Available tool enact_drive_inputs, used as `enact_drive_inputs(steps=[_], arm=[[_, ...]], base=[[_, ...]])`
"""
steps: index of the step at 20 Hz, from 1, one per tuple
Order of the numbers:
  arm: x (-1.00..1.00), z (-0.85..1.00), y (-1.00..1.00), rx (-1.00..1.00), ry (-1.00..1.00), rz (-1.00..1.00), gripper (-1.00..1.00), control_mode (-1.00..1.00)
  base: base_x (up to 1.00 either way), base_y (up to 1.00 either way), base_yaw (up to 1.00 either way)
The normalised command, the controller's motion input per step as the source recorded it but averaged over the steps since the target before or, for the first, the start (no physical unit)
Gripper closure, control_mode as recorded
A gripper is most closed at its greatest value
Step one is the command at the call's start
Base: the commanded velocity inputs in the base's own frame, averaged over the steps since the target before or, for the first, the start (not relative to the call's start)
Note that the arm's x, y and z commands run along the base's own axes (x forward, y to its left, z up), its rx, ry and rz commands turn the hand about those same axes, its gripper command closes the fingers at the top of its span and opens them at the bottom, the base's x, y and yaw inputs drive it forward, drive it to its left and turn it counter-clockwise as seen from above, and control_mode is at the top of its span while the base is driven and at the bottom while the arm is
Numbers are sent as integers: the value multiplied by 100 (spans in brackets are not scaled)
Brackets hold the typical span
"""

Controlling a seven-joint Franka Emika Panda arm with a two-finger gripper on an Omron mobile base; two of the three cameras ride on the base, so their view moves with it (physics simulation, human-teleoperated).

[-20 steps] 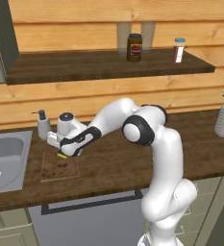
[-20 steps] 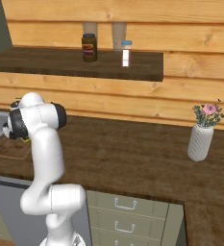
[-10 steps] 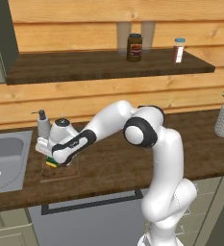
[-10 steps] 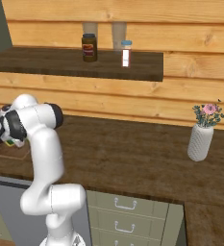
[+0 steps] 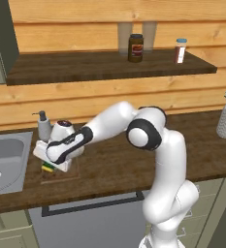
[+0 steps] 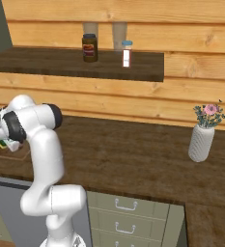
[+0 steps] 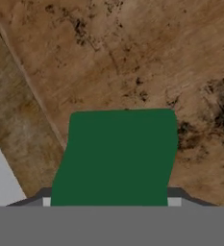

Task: Pick up the sponge from the counter and clean the cutting board by briefly scrubbing or pressing down on the cutting board. Once finished, release the sponge.

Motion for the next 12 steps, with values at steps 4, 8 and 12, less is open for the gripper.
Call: enact_drive_inputs(steps=[4,8,12], arm=[[0,-6,-51,-3,30,-6,100,-100],[0,-25,-55,-8,23,-12,100,-100],[0,-30,-60,-6,10,-14,100,-100]], base=[[0,0,0],[0,0,0],[0,0,0]])
